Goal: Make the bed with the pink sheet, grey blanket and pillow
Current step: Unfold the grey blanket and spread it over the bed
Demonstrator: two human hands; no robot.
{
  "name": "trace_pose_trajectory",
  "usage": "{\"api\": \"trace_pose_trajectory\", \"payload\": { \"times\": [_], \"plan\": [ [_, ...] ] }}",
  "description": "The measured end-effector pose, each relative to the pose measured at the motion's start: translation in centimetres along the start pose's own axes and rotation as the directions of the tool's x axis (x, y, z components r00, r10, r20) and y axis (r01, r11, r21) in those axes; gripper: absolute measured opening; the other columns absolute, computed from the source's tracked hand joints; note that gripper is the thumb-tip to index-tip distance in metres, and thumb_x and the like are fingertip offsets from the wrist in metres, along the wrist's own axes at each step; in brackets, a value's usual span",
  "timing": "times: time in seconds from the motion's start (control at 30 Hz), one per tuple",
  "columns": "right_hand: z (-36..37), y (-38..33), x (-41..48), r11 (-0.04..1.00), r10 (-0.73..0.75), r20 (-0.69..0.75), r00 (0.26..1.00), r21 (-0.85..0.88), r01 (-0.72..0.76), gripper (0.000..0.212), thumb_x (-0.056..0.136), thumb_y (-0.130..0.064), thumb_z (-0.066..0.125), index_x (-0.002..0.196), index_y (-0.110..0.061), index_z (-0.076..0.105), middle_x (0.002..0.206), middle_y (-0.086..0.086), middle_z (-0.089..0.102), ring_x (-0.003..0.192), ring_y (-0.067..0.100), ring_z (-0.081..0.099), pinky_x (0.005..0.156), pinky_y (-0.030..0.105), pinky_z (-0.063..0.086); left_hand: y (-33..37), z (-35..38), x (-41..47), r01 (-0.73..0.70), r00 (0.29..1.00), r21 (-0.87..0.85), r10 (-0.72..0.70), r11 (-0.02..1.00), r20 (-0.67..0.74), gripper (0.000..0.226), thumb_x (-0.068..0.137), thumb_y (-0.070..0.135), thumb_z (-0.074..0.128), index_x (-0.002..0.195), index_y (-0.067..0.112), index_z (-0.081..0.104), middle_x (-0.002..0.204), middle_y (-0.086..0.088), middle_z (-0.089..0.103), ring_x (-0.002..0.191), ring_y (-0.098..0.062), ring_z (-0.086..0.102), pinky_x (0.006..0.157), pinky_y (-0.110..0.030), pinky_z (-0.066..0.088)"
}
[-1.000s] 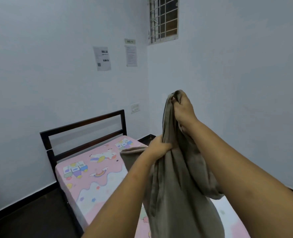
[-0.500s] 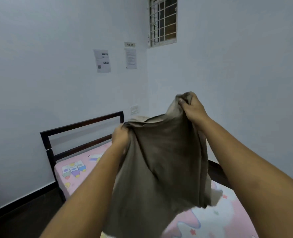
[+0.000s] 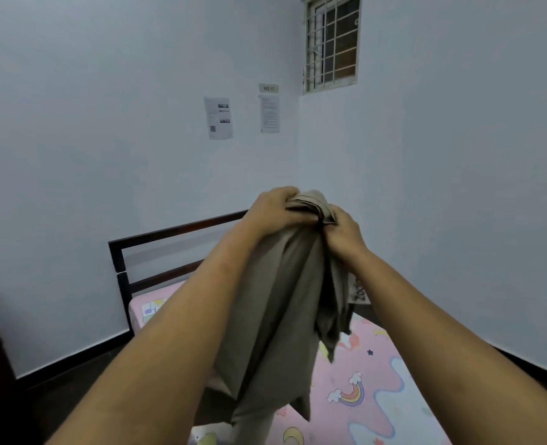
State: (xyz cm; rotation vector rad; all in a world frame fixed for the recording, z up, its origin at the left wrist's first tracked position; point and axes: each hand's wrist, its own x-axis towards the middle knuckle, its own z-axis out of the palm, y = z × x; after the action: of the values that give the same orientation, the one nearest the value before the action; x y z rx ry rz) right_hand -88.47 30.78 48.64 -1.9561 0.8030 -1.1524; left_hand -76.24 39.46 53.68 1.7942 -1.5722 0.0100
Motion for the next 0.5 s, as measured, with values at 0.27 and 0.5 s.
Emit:
{"api": "trace_pose_trajectory", "payload": {
  "times": [0.27,0.5],
  "plan": [
    [0.6,-3.2,2.6,0.993,-0.021,-0.181,0.983,0.111,0.041,0.037,0.085,-0.001,0.034,0.105,-0.017,0.06,0.104,0.0,0.061,0.094,0.02,0.054,0.081,0.03,0.043,-8.3,-0.1,-5.9,0.523,0.783,-0.056,-0.454,0.85,0.425,0.018,0.084,0.033,0.069,0.082,0.017,0.06,0.084,-0.001,0.063,0.073,-0.015,0.059,0.063,-0.025,0.045],
    [-2.1,-6.0,4.3,0.995,-0.087,-0.3,0.95,0.021,0.098,0.036,0.082,-0.003,0.036,0.107,-0.017,0.058,0.109,0.006,0.062,0.095,0.024,0.054,0.081,0.031,0.042,-9.5,-3.1,-5.2,0.419,0.896,-0.606,-0.415,0.676,0.156,0.029,0.085,0.022,0.066,0.112,0.014,0.063,0.111,-0.017,0.067,0.093,-0.029,0.065,0.092,-0.044,0.051]
  ]
}}
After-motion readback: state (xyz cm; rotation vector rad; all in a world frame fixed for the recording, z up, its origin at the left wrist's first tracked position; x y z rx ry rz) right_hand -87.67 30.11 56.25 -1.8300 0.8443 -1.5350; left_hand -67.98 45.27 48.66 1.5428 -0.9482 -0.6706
